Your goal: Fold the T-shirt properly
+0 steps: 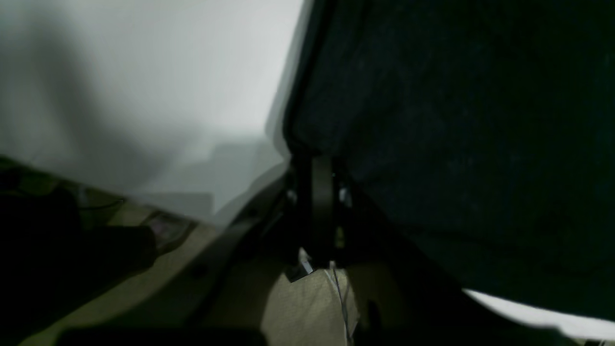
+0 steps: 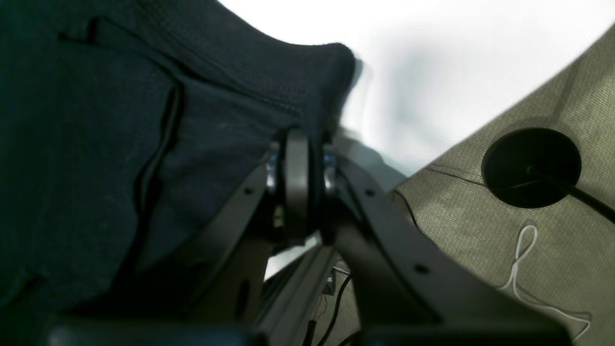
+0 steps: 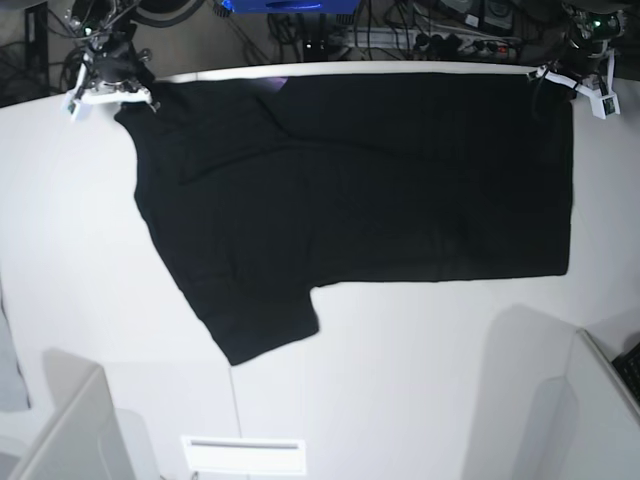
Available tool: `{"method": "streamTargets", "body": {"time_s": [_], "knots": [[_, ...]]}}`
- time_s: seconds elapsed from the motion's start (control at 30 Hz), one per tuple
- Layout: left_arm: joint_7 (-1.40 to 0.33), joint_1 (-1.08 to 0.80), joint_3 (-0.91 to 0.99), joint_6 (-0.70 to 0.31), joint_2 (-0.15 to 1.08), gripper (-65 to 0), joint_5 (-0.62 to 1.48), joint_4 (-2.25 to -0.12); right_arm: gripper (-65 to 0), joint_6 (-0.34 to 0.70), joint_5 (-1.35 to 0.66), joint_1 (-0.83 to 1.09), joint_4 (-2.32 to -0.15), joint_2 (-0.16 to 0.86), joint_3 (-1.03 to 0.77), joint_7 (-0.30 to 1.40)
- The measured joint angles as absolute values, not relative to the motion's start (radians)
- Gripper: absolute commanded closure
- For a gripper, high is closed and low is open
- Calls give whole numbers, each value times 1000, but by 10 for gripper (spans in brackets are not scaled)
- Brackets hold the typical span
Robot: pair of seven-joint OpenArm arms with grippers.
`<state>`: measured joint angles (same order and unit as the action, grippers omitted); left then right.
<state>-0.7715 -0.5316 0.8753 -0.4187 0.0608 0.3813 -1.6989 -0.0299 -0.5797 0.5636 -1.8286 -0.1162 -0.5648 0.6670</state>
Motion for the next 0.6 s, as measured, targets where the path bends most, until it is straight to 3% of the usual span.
{"method": "streamTargets", "body": {"time_s": [0.17, 0.2, 0.27, 0.33, 0.47, 0.6], "knots": [[-774, -535, 875, -419, 59, 0, 381, -1705, 0, -30, -579, 580, -1849, -117, -565, 671], [-774, -535, 875, -419, 59, 0, 381, -1705, -26, -30, -578, 581, -1856, -117, -565, 674], [-774, -535, 875, -419, 59, -18, 381, -1705, -171, -31, -580, 586, -1876, -116, -565, 674], [-773, -535, 875, -419, 59, -168, 378, -1705, -261, -32, -576, 592, -1890, -116, -566, 670], [-774, -536, 875, -417, 58, -403, 374, -1716, -276, -33, -579, 599, -1911, -118, -578, 676], [-773, -534, 898, -419, 57, -527, 378, -1809, -276, -34, -575, 599, -1966, -116, -645, 662]]}}
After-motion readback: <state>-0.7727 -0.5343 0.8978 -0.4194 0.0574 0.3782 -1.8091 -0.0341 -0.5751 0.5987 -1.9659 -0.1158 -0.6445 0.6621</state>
